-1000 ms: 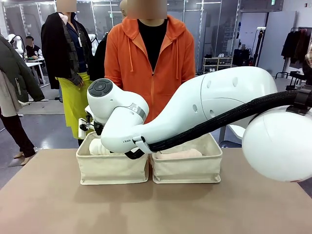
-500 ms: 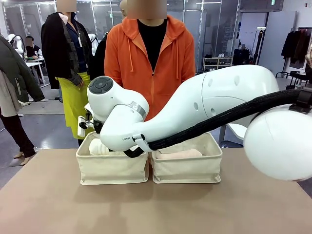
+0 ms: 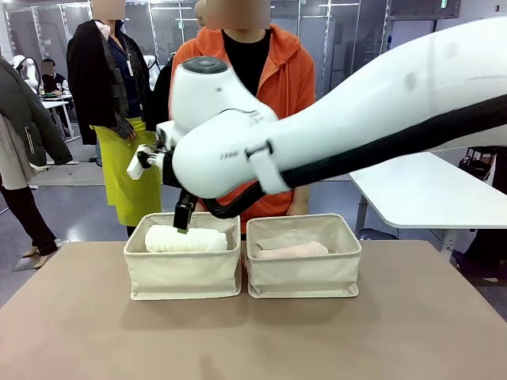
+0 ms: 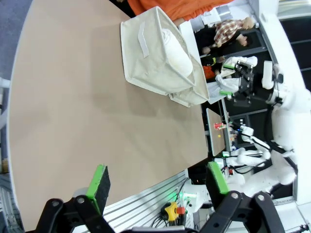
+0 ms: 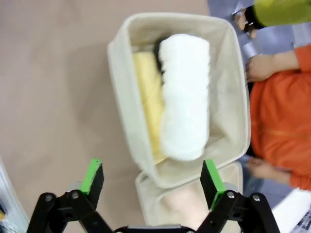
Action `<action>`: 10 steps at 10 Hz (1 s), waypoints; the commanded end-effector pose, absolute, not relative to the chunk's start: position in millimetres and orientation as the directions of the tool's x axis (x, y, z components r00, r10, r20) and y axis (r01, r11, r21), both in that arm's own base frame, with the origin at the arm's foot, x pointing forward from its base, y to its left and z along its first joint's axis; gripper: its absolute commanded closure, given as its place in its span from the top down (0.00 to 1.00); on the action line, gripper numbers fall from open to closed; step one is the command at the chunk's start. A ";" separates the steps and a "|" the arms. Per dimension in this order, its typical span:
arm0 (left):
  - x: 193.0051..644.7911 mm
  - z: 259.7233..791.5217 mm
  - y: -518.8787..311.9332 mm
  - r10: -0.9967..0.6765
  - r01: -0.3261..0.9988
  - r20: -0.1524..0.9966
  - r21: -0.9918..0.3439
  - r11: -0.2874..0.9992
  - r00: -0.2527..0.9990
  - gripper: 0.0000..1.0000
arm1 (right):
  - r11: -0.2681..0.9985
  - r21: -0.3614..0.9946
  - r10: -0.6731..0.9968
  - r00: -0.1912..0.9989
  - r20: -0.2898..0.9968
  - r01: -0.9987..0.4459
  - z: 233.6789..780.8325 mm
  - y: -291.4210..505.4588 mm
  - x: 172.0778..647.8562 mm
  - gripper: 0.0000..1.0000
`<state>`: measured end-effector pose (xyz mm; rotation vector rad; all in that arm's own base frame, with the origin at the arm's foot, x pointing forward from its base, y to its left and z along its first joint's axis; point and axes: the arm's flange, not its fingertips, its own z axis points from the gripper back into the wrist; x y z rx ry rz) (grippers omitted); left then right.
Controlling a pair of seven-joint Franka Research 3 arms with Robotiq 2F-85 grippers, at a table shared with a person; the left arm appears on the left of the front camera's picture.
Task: Divide the towels into two baskets.
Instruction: Pick up one hotel-folded towel from the bottom of the table and place it in the Fabric basket indicated by the person.
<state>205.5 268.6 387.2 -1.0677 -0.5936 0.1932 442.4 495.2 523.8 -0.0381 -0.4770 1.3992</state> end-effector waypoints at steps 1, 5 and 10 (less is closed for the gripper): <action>201.9 388.7 269.1 0.421 0.142 0.368 -0.866 0.479 0.829 1.00 | 0.296 -0.154 0.892 0.215 0.397 -0.943 523.9 421.6 396.9 1.00; 201.9 388.7 269.1 0.421 0.142 0.368 -0.866 0.479 0.829 1.00 | 0.469 0.249 0.643 0.521 0.561 -0.847 533.2 295.7 370.8 1.00; 201.9 388.7 269.1 0.421 0.142 0.368 -0.866 0.479 0.829 1.00 | 0.454 0.654 0.434 0.791 0.431 -0.605 509.4 167.8 380.5 1.00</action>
